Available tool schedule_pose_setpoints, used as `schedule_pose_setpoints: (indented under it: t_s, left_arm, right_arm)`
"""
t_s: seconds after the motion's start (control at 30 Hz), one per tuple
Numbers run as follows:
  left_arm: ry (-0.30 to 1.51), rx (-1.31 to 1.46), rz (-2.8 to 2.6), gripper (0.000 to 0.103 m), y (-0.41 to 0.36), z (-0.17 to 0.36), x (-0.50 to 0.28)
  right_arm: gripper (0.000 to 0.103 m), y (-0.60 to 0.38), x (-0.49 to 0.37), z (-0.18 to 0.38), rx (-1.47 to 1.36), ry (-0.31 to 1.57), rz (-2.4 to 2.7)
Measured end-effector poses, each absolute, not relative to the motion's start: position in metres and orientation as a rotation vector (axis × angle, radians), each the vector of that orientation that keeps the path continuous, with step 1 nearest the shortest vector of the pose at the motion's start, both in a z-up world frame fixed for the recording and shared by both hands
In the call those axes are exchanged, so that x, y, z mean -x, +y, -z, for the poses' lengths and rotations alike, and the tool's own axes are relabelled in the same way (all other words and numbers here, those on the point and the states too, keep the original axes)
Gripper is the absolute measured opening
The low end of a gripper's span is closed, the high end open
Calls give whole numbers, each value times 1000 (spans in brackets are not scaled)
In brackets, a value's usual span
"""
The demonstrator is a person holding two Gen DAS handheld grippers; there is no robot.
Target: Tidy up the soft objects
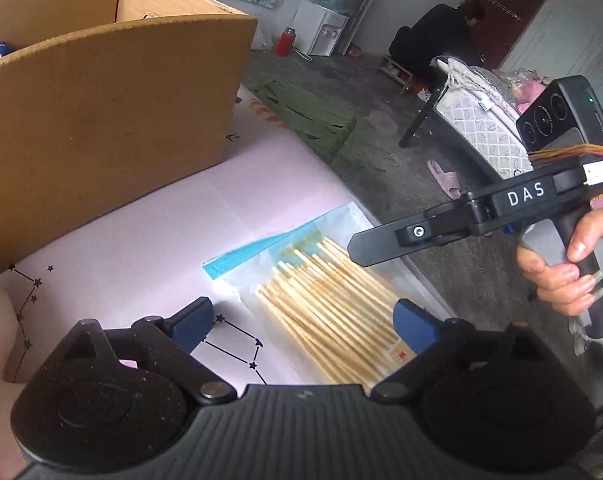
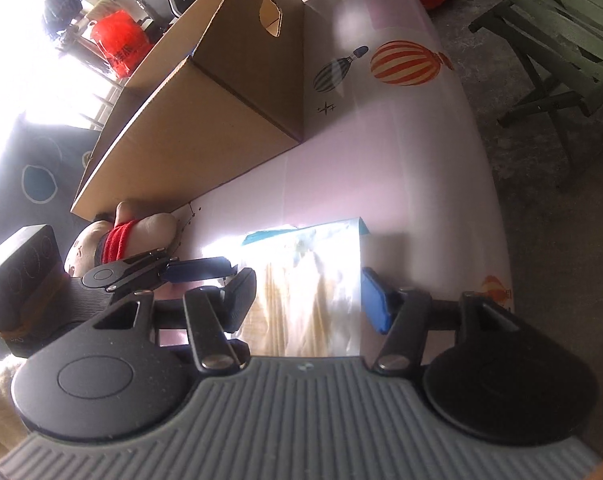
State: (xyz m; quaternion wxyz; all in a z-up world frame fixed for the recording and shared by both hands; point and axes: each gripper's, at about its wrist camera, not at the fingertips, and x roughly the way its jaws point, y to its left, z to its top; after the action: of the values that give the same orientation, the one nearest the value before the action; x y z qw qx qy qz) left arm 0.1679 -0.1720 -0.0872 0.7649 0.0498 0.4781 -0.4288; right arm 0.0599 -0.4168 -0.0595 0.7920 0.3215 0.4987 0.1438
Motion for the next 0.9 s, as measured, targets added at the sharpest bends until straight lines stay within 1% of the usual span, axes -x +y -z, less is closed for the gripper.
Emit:
schedule_pose_setpoints:
  t_s: [0.03, 0.1, 0.13, 0.17, 0.23, 0.37, 0.43, 0.53, 0.73, 0.9]
  left_arm:
    - [1031, -116, 937, 97, -174, 86, -166]
    - [1018, -118, 937, 99, -171, 85, -163]
    - [1012, -117, 939, 100, -172, 85, -163]
    - [1002, -115, 948, 100, -173, 87, -162]
    - [980, -117, 962, 100, -173, 88, -160]
    - [994, -89, 947, 87, -165, 84, -164]
    - [1028, -50, 934, 87, -158, 82, -168]
    - [1026, 72, 924, 89, -142, 75, -172]
    - [1062, 219, 975, 91, -126, 64, -175]
    - [983, 334, 1007, 90, -113, 52, -171]
  right_arm:
    - [54, -419, -62, 62, -718, 1067, -312]
    - [45, -417, -65, 65, -750, 1059, -319]
    - [29, -416, -65, 67, -754, 1059, -313]
    - [7, -413, -65, 70, -754, 1063, -297]
    - [3, -413, -64, 77, -781, 1050, -281]
    - [1, -413, -50, 66, -794, 972, -299]
    - [0, -413, -42, 53, -820, 918, -351]
    - [0, -415, -36, 30, -854, 847, -431]
    - [0, -410, -45, -8, -924, 735, -608]
    - [0, -401, -59, -35, -971, 691, -710]
